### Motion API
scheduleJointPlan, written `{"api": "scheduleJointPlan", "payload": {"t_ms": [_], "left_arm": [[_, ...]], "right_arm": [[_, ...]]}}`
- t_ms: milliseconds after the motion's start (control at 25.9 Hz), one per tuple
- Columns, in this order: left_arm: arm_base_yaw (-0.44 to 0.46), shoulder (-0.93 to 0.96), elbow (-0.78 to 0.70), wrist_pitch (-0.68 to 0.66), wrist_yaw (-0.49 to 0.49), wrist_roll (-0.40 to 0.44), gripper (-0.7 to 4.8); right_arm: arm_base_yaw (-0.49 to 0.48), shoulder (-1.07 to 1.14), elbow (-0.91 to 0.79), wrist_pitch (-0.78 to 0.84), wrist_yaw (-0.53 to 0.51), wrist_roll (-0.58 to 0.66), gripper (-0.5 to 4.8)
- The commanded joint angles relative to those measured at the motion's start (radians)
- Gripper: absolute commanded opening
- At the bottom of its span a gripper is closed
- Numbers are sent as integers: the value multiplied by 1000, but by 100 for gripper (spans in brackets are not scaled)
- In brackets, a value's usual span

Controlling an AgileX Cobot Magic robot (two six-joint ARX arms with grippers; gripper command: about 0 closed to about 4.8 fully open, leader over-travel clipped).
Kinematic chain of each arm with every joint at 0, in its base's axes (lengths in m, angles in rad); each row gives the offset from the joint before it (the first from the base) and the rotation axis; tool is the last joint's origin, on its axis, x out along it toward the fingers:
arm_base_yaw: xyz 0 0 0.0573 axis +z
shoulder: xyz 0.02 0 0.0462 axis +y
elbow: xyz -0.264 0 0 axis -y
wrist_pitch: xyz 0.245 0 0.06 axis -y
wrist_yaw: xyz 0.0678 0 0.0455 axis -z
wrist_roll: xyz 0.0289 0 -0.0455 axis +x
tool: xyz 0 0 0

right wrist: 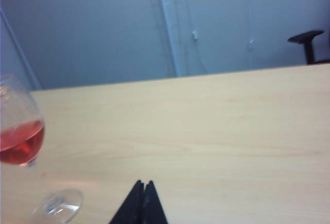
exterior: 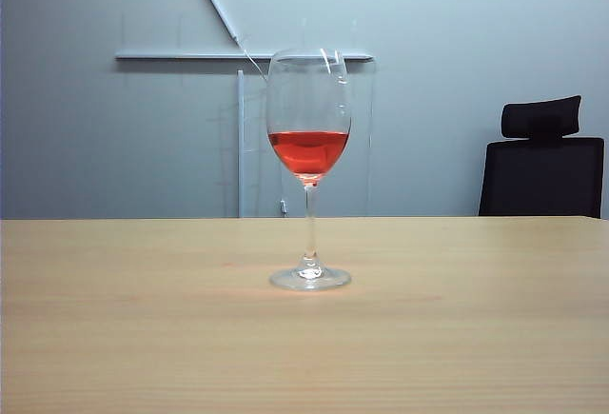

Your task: Gently pick up the goblet, rotate it counterclockwise for two full turns (viewing from above), and then place it back on the table.

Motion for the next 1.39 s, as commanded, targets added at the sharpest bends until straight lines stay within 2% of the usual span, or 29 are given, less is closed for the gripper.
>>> {"api": "scheduleJointPlan", "payload": {"t_ms": [39,232,425,503,658,696,774,890,967,1083,1392], "left_arm": [[-14,1,12,14,0,6,-5],[-83,1,14,12,0,6,-5],[-216,1,14,12,1,6,-5],[-280,1,14,13,0,6,-5],[-420,1,13,12,0,6,-5],[-442,1,13,11,1,6,-5],[-482,1,13,5,1,6,-5],[-515,1,9,-12,1,6,-5],[-514,1,2,-16,0,6,-5],[-514,1,2,-49,1,6,-4],[-514,1,2,-65,1,6,-5]], "right_arm": [[47,102,48,51,2,-22,-5],[156,383,113,179,-2,-124,5],[274,731,172,388,-28,-182,124],[304,850,193,466,-42,-187,145],[341,1154,262,652,-174,-231,168],[341,1204,275,683,-207,-230,186],[341,1308,305,763,-286,-229,254],[342,1476,359,894,-367,-228,376],[354,1545,390,932,-376,-229,400],[357,1621,434,965,-373,-229,424],[365,1738,528,967,-376,-233,424]]}}
